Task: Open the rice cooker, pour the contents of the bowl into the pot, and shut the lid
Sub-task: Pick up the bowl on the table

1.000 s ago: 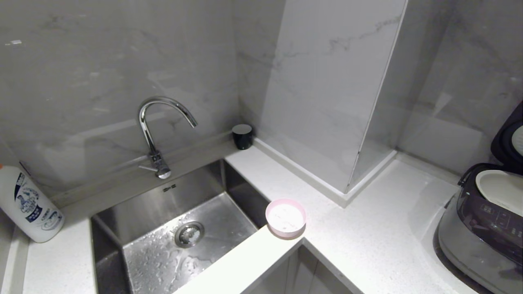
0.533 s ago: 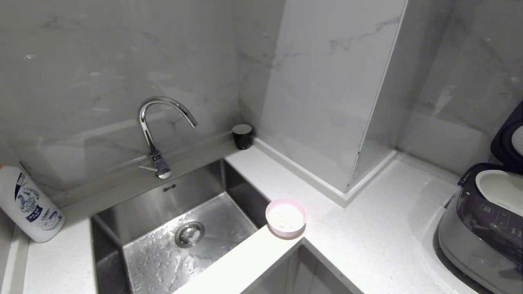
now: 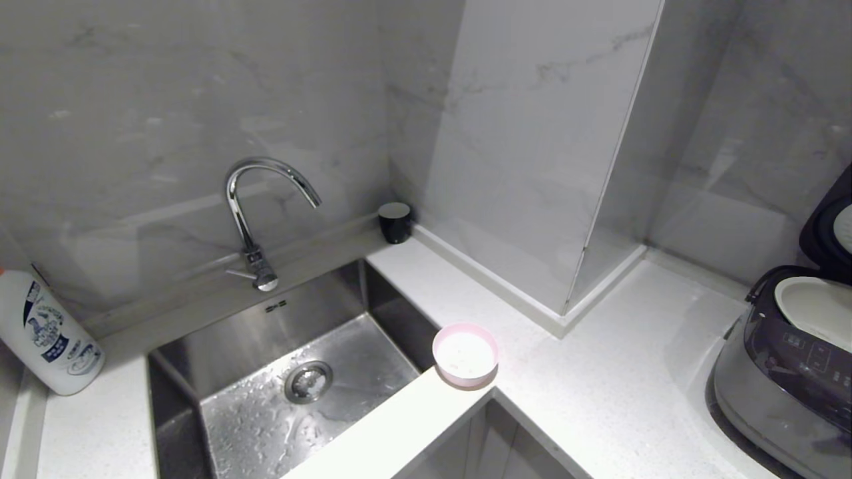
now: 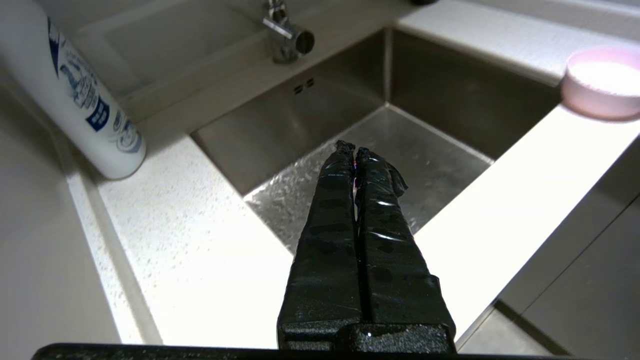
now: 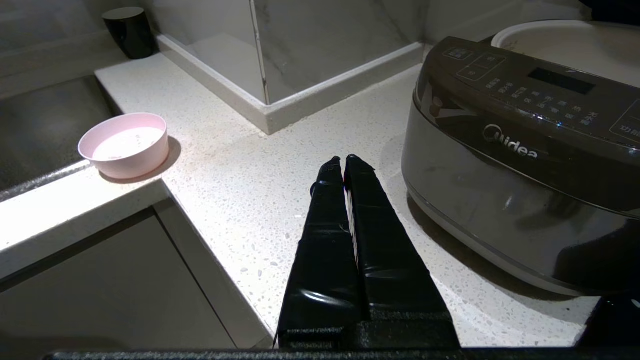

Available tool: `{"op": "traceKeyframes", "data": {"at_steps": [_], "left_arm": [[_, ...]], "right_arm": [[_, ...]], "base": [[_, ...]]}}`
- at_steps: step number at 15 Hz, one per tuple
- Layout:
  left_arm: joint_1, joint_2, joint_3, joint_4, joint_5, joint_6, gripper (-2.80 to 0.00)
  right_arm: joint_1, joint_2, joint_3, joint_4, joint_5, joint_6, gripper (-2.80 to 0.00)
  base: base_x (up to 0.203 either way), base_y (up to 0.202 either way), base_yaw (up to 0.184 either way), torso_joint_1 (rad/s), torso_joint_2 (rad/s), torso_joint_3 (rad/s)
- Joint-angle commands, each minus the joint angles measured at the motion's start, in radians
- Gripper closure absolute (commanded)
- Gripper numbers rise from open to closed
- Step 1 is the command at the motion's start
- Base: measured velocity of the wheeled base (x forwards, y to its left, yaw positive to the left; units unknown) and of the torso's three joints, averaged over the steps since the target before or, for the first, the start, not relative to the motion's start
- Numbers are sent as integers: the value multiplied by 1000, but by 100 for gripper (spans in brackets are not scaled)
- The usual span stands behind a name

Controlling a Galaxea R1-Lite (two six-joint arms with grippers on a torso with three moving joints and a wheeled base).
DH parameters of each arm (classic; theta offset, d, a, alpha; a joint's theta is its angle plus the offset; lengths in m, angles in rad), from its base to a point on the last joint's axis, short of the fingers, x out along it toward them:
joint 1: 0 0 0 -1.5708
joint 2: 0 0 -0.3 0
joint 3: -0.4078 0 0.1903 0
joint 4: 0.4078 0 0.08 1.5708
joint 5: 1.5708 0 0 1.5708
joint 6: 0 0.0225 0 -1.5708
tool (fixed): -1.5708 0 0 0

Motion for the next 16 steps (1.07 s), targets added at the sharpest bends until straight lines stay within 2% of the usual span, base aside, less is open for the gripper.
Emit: {"op": "traceKeyframes", "data": {"at_steps": [1,2,3,7,10,12,13,16], "left_arm": [[-2,-18,32,5,3,17,0],[1,-18,35,10,3,48,0],[0,-17,32,19,4,40,0],[0,-18,41,39,9,-59,0],[-1,-18,40,46,-31,-33,0],[-1,-19,40,44,-13,-100,0],[1,-20,42,44,27,-99,0],[1,-21,44,38,42,-116,0]], "right_arm": [[0,0,0,0,0,1,0],[0,0,0,0,0,1,0],[0,0,0,0,0,1,0],[0,0,0,0,0,1,0],[0,0,0,0,0,1,0],[0,0,0,0,0,3,0],[0,0,0,0,0,3,0],[0,0,0,0,0,4,0]], "base": [[0,0,0,0,0,0],[0,0,0,0,0,0],[0,0,0,0,0,0],[0,0,0,0,0,0],[0,0,0,0,0,0],[0,0,0,0,0,0],[0,0,0,0,0,0],[0,0,0,0,0,0]]}}
